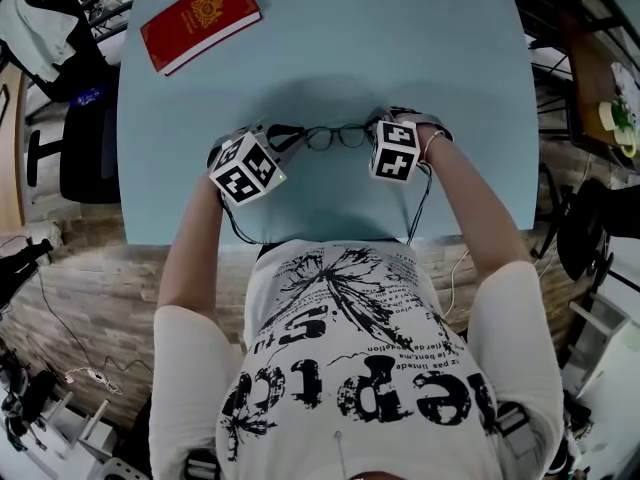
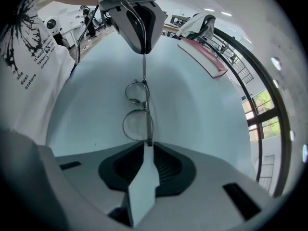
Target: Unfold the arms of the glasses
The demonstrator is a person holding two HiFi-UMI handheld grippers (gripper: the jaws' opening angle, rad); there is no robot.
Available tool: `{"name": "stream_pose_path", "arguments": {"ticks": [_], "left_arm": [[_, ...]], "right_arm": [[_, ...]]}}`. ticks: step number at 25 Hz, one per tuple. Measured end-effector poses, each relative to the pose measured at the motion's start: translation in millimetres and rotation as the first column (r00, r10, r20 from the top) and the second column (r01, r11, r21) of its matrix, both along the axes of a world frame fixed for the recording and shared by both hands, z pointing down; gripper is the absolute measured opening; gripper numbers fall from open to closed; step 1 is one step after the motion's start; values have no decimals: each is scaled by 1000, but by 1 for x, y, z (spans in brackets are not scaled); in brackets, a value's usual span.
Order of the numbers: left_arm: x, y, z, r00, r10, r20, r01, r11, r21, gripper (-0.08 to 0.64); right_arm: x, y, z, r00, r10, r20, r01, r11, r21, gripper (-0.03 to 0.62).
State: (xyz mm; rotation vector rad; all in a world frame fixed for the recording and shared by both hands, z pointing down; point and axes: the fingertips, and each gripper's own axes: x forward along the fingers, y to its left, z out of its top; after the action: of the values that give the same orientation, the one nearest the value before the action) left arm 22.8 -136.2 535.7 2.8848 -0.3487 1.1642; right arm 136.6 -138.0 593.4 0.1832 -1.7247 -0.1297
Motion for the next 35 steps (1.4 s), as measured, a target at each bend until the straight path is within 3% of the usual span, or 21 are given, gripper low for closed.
{"name": "stream_pose_path", "arguments": {"ticks": [1, 4, 9, 17, 24, 29, 35], "left_arm": [[1, 0, 0, 1000, 4, 4, -4, 1000, 3, 28], [2, 0, -2, 1000, 10, 6, -10, 1000, 14, 26], [6, 2, -2, 1000, 22, 9, -22, 999, 29, 26], [8, 4, -2, 1000, 8, 0, -8, 1000, 16, 26], [6, 5, -1, 1000, 0, 8, 0, 1000, 0, 26], [4, 8, 1, 1000, 0, 31, 0, 1000, 0, 28], [-2, 6, 2, 999, -32, 42, 31, 999, 3, 26]], "right_arm": [[0, 1, -2, 1000, -7, -8, 7, 1000, 2, 96], [-4, 2, -10, 999, -32, -2, 32, 999, 12, 141], [-40, 5, -19, 994, -82, 73, 82, 997, -2, 144], [-83, 2, -6, 986, -150, 76, 153, 987, -40, 91], [-87, 3, 3, 984, -172, 40, 175, 983, -62, 28], [-83, 3, -11, 980, -181, 80, 183, 983, -18, 28], [-79, 4, -46, 953, -192, 233, 179, 981, 73, 28]]}}
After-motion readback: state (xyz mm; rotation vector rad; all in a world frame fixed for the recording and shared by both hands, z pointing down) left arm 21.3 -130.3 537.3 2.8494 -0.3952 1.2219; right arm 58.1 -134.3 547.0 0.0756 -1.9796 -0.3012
